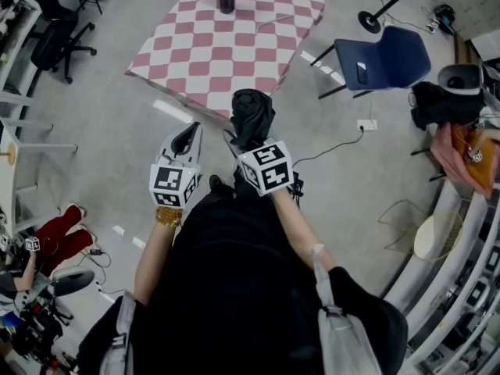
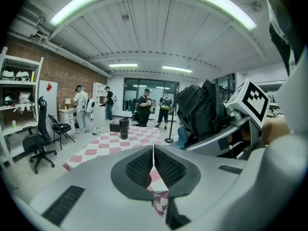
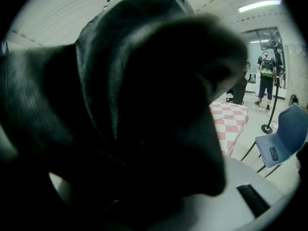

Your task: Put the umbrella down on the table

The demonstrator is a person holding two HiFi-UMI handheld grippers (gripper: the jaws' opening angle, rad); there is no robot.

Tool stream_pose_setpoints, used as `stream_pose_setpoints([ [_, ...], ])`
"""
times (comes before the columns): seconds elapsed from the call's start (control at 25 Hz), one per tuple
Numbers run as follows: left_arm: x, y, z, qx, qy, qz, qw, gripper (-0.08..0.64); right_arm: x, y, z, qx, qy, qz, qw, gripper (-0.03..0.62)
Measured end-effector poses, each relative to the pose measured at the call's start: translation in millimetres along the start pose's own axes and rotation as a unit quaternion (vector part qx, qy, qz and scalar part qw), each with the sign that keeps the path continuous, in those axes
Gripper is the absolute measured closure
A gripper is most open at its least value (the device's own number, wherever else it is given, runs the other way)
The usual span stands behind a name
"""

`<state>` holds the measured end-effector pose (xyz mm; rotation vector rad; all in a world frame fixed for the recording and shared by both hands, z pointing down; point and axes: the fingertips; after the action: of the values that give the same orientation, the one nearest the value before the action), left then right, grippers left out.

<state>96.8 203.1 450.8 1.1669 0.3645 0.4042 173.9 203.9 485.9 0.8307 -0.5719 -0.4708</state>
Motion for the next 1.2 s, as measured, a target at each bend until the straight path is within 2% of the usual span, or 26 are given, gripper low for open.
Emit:
stream_pose_setpoints([
  [0.28, 8, -4, 25, -0.008, -0.017, -0.007, 0.9998, 0.545, 25, -5, 2, -0.008, -0.022, -0.008, 1.000, 0.411],
  [0.52, -11, -3, 28, -0.004, -0.023, -0.020, 0.9995, 0.545, 24, -16, 12, -0.010, -0.024, -0.012, 1.000, 0.412],
  [0.8, -43, -8, 26, 0.009, -0.002, -0.016, 0.9998, 0.545, 16, -34, 31, -0.001, 0.008, 0.000, 1.000, 0.411],
  [1.2, -103, -5, 20, -0.004, 0.041, -0.007, 0.9991, 0.545, -14, -72, 79, 0.027, 0.036, 0.017, 0.999, 0.411],
])
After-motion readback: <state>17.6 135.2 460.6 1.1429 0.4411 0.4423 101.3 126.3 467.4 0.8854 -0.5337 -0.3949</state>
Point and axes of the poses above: the fingertips, and each gripper's own axes: z forward along the fingers, x to its right, y out of its underside, and after that the axes turned 1 degree about z, right-handed
